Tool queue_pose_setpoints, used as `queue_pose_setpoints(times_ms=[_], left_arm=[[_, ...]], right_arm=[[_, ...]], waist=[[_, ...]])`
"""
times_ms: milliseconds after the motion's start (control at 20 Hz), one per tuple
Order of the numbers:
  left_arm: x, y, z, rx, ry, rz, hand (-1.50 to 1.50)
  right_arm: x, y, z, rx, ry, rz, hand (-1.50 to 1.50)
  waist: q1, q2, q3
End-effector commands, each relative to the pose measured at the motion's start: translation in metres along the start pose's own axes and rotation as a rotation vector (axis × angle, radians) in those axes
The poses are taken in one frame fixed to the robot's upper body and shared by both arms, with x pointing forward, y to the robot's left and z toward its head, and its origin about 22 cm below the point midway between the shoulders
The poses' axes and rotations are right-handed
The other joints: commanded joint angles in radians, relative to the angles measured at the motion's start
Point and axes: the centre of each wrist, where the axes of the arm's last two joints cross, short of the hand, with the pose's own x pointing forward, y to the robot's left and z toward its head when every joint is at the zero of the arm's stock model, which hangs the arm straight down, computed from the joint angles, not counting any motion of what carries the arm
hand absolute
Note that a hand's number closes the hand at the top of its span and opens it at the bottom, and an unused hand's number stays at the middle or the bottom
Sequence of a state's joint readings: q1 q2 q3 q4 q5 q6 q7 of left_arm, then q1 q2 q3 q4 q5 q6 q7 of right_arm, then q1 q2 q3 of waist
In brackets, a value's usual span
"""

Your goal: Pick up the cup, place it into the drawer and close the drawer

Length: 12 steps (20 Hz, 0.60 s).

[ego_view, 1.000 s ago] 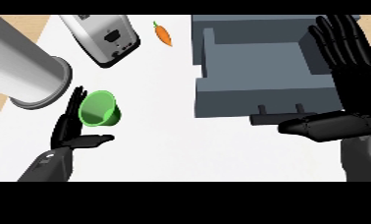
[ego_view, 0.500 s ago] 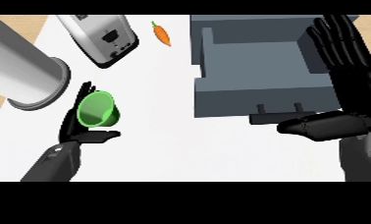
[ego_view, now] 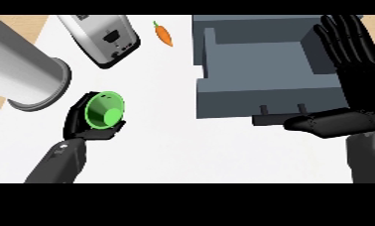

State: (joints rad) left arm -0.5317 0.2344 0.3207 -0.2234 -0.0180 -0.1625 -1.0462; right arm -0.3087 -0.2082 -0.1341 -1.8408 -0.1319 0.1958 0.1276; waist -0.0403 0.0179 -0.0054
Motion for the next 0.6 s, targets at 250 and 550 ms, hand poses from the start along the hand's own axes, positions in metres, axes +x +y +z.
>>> queue_pose_setpoints(times_ms=[250, 550], left_arm=[[0.003, -0.035, -0.021, 0.116, -0.255, 0.094, 1.5], [0.016, -0.029, -0.038, 0.062, -0.321, 0.174, 1.5]], right_arm=[[-0.003, -0.007, 0.001, 0.0, 0.004, -0.015, -1.5], [-0.005, -0.014, 0.011, -0.02, 0.029, 0.016, -1.5]], waist=[[0.007, -0.005, 0.001], [0.023, -0.014, 0.004]])
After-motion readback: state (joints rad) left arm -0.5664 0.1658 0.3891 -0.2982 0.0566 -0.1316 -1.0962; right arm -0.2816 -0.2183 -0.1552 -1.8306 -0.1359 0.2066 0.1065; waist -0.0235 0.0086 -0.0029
